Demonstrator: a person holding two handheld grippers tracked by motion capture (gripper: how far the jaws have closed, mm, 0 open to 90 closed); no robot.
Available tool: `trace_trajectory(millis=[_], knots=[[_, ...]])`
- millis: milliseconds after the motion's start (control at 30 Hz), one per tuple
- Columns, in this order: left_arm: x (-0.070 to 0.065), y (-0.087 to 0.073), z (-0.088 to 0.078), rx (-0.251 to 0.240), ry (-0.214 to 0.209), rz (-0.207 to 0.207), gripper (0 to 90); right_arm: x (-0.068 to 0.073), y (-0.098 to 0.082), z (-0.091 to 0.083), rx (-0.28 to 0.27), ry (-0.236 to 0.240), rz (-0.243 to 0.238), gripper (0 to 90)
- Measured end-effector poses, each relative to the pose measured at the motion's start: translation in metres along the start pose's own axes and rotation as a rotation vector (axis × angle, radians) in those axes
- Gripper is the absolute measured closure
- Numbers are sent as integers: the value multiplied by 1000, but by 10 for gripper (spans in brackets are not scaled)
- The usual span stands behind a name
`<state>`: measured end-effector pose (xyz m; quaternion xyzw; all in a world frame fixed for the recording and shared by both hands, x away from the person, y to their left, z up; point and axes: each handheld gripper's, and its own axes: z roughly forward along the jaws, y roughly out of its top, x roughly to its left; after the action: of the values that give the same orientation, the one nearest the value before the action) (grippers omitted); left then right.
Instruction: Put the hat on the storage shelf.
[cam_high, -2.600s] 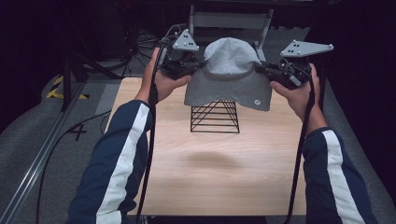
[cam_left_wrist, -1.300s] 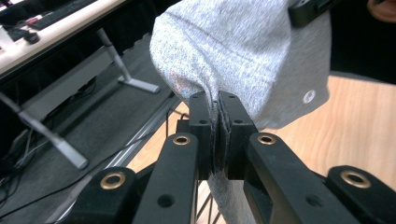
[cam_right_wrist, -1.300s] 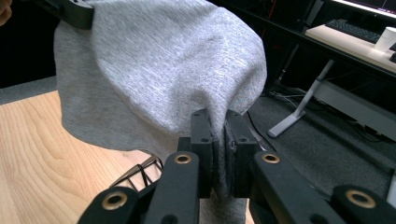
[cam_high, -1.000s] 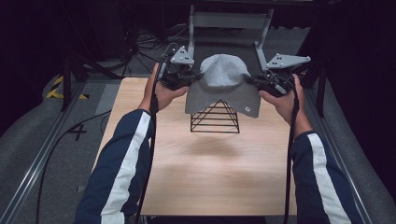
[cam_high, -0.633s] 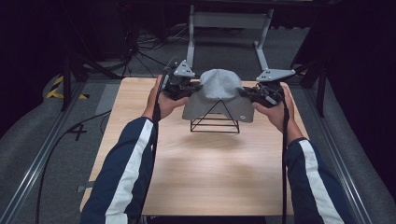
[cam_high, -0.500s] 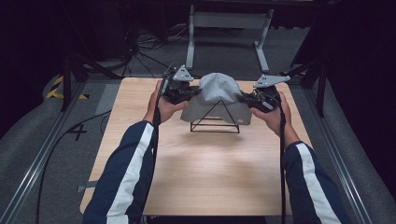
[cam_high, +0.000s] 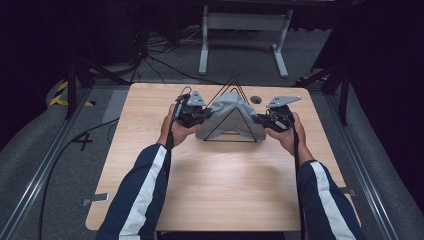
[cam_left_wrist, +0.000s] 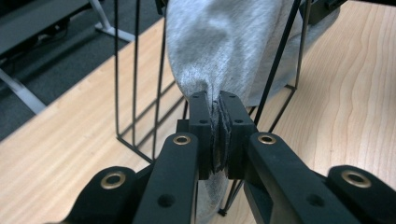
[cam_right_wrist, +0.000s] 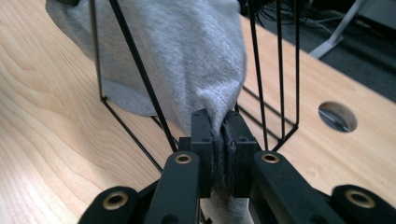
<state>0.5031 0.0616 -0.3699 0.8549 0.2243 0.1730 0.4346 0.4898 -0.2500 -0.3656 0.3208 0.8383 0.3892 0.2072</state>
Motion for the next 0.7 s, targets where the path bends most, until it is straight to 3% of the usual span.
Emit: trace_trajectory(millis=[267, 433, 567, 633, 700], knots=[[-3, -19, 18, 13, -24, -27, 853, -1, -19, 17, 23, 6, 30, 846], [-3, -26, 27, -1, -8, -45, 853, 2, -24, 20, 17, -11, 27, 844], [-4, -23, 22, -10, 2, -48, 849, 3, -21, 19, 14, -23, 25, 840], [-2, -21, 15, -7, 21, -19, 844, 3, -19, 16, 16, -28, 18, 836], [1, -19, 4, -10, 37, -18, 838, 3, -16, 13, 10, -34, 15, 829]])
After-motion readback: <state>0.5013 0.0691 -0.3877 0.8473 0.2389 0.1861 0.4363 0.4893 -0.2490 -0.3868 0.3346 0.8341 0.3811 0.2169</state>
